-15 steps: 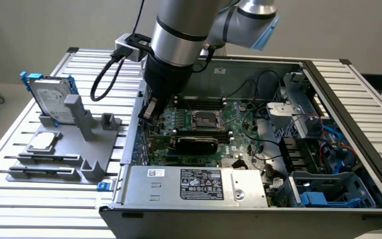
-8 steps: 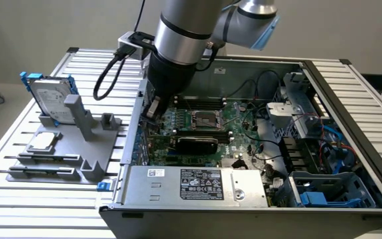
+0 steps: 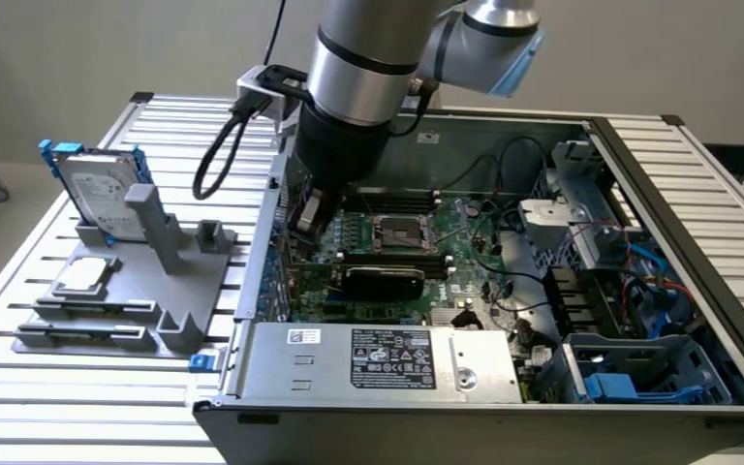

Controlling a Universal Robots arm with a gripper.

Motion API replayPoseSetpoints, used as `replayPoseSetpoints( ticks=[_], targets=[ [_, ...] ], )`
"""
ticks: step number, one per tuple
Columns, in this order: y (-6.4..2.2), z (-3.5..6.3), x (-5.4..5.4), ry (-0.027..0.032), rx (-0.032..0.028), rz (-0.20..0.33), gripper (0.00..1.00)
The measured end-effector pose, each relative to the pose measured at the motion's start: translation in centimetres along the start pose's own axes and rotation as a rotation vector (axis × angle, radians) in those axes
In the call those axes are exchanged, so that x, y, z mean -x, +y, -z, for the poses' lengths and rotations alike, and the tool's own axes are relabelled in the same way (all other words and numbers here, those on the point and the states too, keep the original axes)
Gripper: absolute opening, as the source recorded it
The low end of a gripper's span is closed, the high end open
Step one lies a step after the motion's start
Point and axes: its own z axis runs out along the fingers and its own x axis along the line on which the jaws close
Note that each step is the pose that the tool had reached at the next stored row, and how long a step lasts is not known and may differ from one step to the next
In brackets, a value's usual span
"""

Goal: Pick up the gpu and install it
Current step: 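Press down on the gpu until it lock into place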

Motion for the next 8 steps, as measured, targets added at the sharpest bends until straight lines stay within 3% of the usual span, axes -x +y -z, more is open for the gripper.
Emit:
replayPoseSetpoints(
  ticks=[6,8],
  targets=[
    [0.0,0.01,0.0,-0.0117,-0.0729,0.041,0.11],
    [0.0,0.0,0.0,-0.0193,-0.0965,0.057,0.11]
  ],
)
